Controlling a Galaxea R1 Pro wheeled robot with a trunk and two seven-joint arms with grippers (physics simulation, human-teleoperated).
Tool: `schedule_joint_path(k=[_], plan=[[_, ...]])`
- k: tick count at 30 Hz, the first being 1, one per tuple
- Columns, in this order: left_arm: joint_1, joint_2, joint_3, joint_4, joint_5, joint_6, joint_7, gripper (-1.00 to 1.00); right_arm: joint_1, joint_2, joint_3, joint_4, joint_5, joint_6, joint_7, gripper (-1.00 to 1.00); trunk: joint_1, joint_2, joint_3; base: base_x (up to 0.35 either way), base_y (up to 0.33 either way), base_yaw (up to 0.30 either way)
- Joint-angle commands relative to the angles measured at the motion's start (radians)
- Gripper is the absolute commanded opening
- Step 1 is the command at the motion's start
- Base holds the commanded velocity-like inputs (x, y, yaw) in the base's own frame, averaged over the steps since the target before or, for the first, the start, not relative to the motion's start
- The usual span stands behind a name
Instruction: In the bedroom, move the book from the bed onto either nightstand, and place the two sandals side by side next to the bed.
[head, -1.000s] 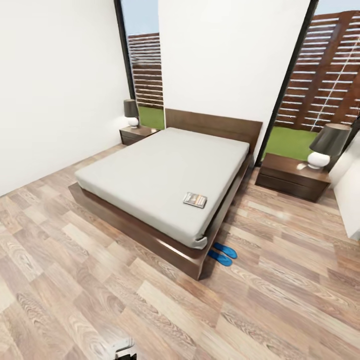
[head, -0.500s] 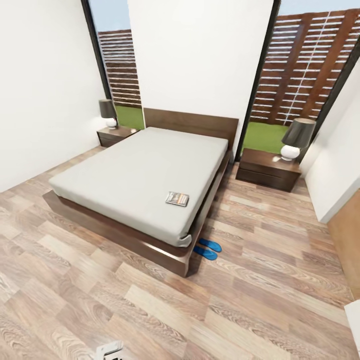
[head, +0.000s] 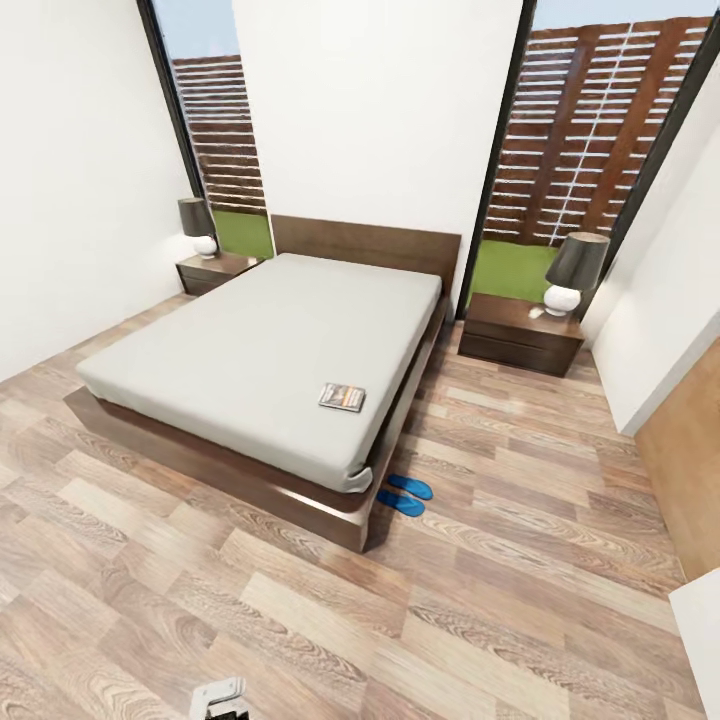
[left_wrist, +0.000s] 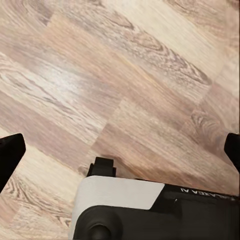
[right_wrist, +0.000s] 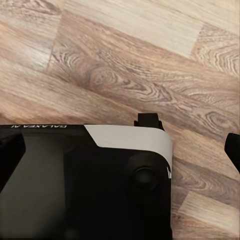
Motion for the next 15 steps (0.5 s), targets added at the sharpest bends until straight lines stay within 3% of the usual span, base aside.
schedule_joint_path(k=[1, 5, 7, 8, 9, 12, 13, 14, 15], plan=[[-0.003, -0.004, -0.011, -0.006, 0.007, 0.002, -0.009, 1.0, -0.002, -0.002, -0.009, 0.003, 0.01, 0.005, 0.005, 1.0, 0.0, -0.001, -0.001, 0.0, 0.0, -0.004], [-0.008, -0.006, -0.014, -0.024, 0.006, 0.013, -0.012, 1.0, -0.003, -0.002, -0.009, -0.002, 0.011, 0.027, 0.006, 1.0, 0.0, -0.001, -0.001, 0.0, 0.0, -0.003], [-0.038, 0.001, -0.016, -0.088, 0.006, 0.095, -0.001, 1.0, -0.011, -0.003, -0.009, -0.049, 0.012, 0.085, 0.003, 1.0, 0.0, -0.001, -0.001, 0.0, 0.0, -0.002], [-0.08, 0.01, -0.017, -0.176, 0.005, 0.166, 0.01, 1.0, -0.035, -0.004, -0.008, -0.136, 0.014, 0.166, -0.001, 1.0, 0.0, -0.001, -0.001, 0.0, 0.0, 0.0], [-0.114, 0.013, -0.018, -0.216, 0.005, 0.193, 0.015, 1.0, -0.059, -0.005, -0.007, -0.19, 0.016, 0.197, -0.003, 1.0, 0.0, -0.001, -0.001, 0.0, 0.0, 0.0], [-0.155, 0.016, -0.019, -0.238, 0.005, 0.211, 0.018, 1.0, -0.092, -0.005, -0.006, -0.225, 0.018, 0.216, -0.005, 1.0, 0.0, -0.001, -0.001, 0.0, 0.0, 0.0], [-0.235, 0.02, -0.018, -0.218, 0.005, 0.226, 0.02, 1.0, -0.179, -0.005, -0.005, -0.233, 0.02, 0.245, -0.009, 1.0, 0.0, -0.001, -0.001, 0.0, 0.0, 0.0], [-0.261, 0.022, -0.018, -0.202, 0.005, 0.235, 0.021, 1.0, -0.212, -0.005, -0.004, -0.229, 0.02, 0.271, -0.015, 1.0, 0.0, -0.001, -0.001, 0.0, 0.0, 0.0], [-0.308, 0.024, -0.017, -0.172, 0.003, 0.283, 0.03, 1.0, -0.273, -0.006, -0.004, -0.222, 0.02, 0.344, -0.032, 1.0, 0.0, -0.001, -0.001, 0.0, 0.0, 0.0]])
